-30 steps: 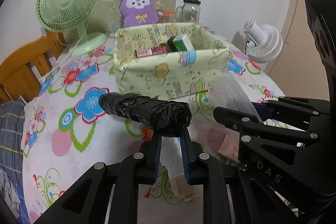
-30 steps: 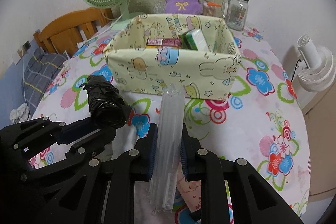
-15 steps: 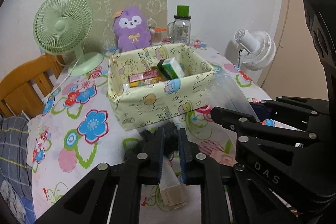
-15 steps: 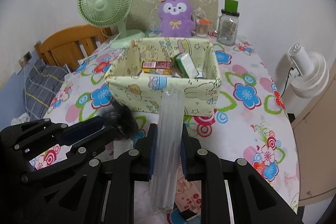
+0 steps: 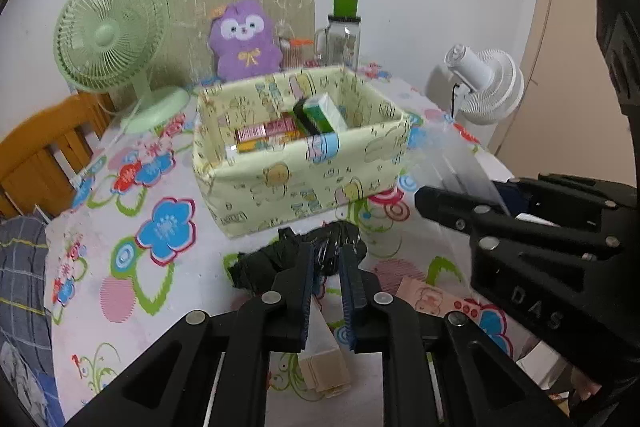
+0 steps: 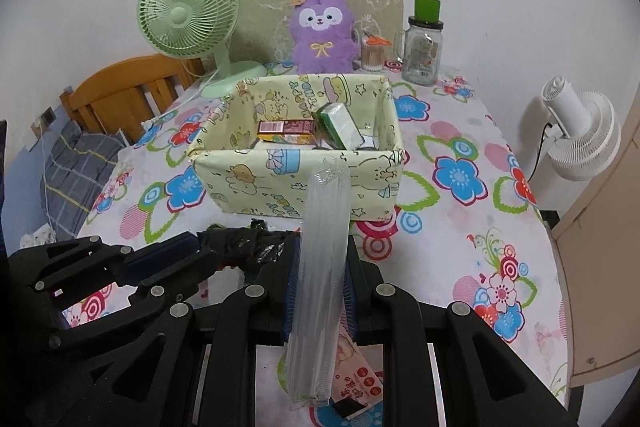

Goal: Organize soft objects
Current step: 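Lift the black bundle and clear tube pack and carry them over the fabric box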

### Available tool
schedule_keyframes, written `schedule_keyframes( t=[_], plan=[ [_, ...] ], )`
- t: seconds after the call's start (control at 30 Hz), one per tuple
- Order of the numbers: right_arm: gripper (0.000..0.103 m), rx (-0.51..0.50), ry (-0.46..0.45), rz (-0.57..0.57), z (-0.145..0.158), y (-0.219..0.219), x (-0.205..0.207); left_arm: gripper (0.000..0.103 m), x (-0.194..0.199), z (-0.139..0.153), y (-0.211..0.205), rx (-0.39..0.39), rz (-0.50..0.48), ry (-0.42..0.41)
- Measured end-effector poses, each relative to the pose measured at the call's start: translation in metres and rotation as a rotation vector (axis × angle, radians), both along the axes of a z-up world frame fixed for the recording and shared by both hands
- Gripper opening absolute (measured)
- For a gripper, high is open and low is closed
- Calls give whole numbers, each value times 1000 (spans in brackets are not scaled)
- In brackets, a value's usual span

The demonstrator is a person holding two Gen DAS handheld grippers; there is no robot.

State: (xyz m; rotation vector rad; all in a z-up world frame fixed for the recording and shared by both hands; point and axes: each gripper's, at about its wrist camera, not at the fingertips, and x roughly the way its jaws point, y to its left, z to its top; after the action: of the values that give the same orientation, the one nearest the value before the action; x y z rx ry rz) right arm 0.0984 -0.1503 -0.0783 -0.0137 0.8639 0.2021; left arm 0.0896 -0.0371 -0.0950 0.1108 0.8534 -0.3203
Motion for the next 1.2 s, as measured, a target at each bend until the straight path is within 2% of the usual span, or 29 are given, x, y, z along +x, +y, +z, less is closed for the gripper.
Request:
schedule_keyframes(
  t=[0.07,0.17,0.3,0.37,0.5,0.67,0.77,1.2],
  plan=[
    [23,4,10,-7,-4,-2,2,30,2,-4,1,-5,10,13],
    [23,6,23,-10,-8,-3,7,39,6,-8,0,-2,10,14],
    [23,5,38,-12,-14,-3,13,44,11,-13,-2,16,0,20],
    [23,9,47,-15,-17,-4,17,55,15,-17,-2,21,-2,29],
    [23,12,68,-19,-25,-4,23,66,21,-25,-1,23,3,46],
    [23,9,97,-17,-35,-3,32,86,28,-34,0,42,-14,51],
    [23,9,113,-18,-41,-3,36,90,31,-38,-2,54,-29,53],
    [23,1,182,-30,-67,-3,54,89,48,-65,-5,107,-43,92]
  ],
)
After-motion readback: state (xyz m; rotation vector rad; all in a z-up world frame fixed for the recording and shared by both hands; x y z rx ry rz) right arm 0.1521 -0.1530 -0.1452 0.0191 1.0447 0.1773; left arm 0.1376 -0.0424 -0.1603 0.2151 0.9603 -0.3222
